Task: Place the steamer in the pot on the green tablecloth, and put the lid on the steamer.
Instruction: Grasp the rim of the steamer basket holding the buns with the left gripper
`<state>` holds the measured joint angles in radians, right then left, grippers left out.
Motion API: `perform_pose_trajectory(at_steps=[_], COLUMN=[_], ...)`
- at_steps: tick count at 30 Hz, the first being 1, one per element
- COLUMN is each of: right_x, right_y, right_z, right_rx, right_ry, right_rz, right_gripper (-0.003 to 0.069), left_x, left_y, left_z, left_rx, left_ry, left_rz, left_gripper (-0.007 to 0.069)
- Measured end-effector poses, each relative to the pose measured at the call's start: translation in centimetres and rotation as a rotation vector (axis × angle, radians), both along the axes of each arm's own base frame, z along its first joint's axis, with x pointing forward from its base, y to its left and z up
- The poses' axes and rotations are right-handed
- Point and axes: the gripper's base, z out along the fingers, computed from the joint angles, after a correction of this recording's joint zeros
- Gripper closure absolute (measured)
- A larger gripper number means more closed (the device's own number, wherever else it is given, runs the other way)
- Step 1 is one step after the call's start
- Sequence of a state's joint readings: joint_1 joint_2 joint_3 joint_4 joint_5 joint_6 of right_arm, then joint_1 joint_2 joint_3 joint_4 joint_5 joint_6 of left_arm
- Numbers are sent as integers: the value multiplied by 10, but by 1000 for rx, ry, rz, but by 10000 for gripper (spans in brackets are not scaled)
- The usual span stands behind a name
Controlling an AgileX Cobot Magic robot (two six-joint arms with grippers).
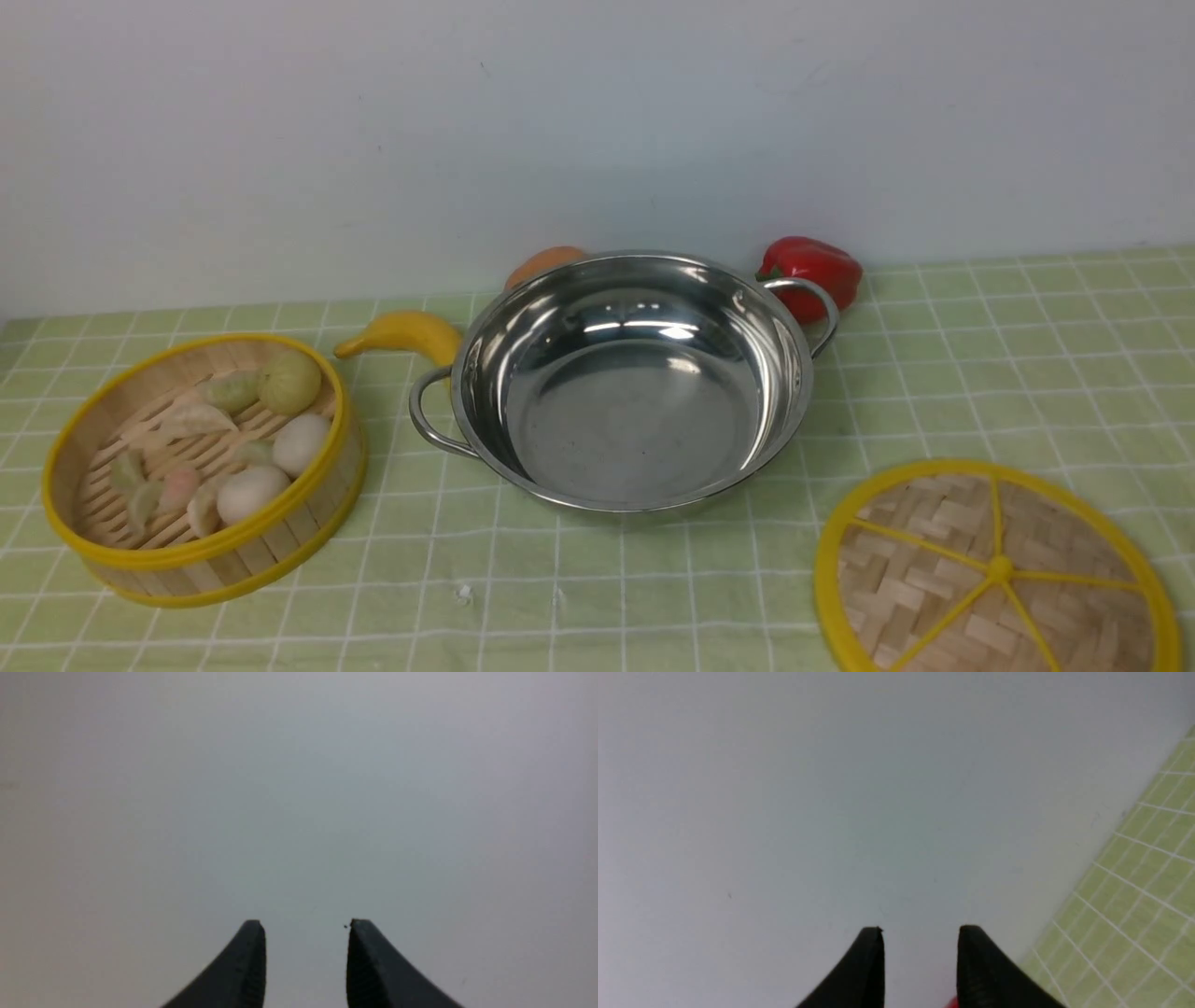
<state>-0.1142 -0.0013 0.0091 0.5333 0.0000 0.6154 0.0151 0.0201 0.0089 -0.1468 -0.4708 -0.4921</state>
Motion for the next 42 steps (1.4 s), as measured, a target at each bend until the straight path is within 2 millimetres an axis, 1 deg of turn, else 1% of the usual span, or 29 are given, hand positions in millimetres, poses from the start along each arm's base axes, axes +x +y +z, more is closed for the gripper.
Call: perform_pose_trajectory(at_steps=[1,3,6,8,11,12,14,15,17,18,19,20,21,22,23,24,25,26,28,29,30,32,33,36,37,38,39,41,42], right_x=[0,-1,-1,-2,-4,-9,-20,-26,-30,-31,-25,-17,-10,6,7,29,40,53,74,86,97,108,115,128,131,131,135,139,140], right_y=[-1,-1,-2,-4,-7,-8,-8,-7,0,1,5,7,8,6,6,1,-2,-5,-10,-12,-13,-12,-10,-3,-1,-1,3,6,9], right_z=[1,2,2,5,13,29,60,80,119,123,146,160,170,175,179,180,178,172,159,148,132,118,106,85,81,80,76,73,72], right_rx=[39,55,101,134,147,98,-22,-120,-354,-374,-502,-576,-616,-648,-651,-645,-631,-616,-584,-580,-589,-610,-644,-664,-656,-657,-664,-671,-683], right_ry=[-22,-29,-46,-87,-159,-249,-388,-455,-505,-516,-480,-429,-365,-239,-227,-34,71,204,437,566,725,846,934,1049,1062,1062,1062,1052,1033], right_rz=[-5,-5,-4,-16,-42,-70,-116,-142,-178,-182,-181,-172,-160,-134,-133,-99,-81,-59,-10,28,92,169,245,428,465,474,539,593,625], right_gripper=[419,419,419,419,419,419,419,419,419,419,419,419,419,419,419,419,419,419,419,419,419,419,419,419,419,419,419,419,419], left_x=[-4,-7,-18,-21,-24,-28,-31,-31,-28,-29,-22,-17,-9,0,3,22,30,46,68,78,99,116,129,158,168,167,182,198,211], left_y=[1,1,2,2,2,2,1,1,0,0,-2,-3,-4,-6,-6,-8,-9,-9,-7,-4,3,14,25,55,65,65,79,91,98], left_z=[6,10,21,25,33,49,69,82,113,116,135,143,151,156,160,161,164,160,156,150,140,130,122,102,94,95,85,73,65], left_rx=[-4,-5,2,19,31,53,94,133,223,235,324,367,423,472,486,530,536,524,460,422,343,261,222,178,160,161,148,155,172], left_ry=[-79,-129,-304,-359,-378,-383,-377,-335,-227,-221,-109,-46,35,118,131,277,336,444,599,682,818,940,1035,1245,1298,1303,1386,1467,1518], left_rz=[8,15,36,45,54,70,102,129,171,176,197,198,192,174,175,121,97,55,9,-5,-9,17,48,125,141,141,151,142,122], left_gripper=[382,382,382,382,382,382,382,382,382,382,382,382,382,382,382,382,382,382,382,382,382,382,382,382,382,382,382,382,382])
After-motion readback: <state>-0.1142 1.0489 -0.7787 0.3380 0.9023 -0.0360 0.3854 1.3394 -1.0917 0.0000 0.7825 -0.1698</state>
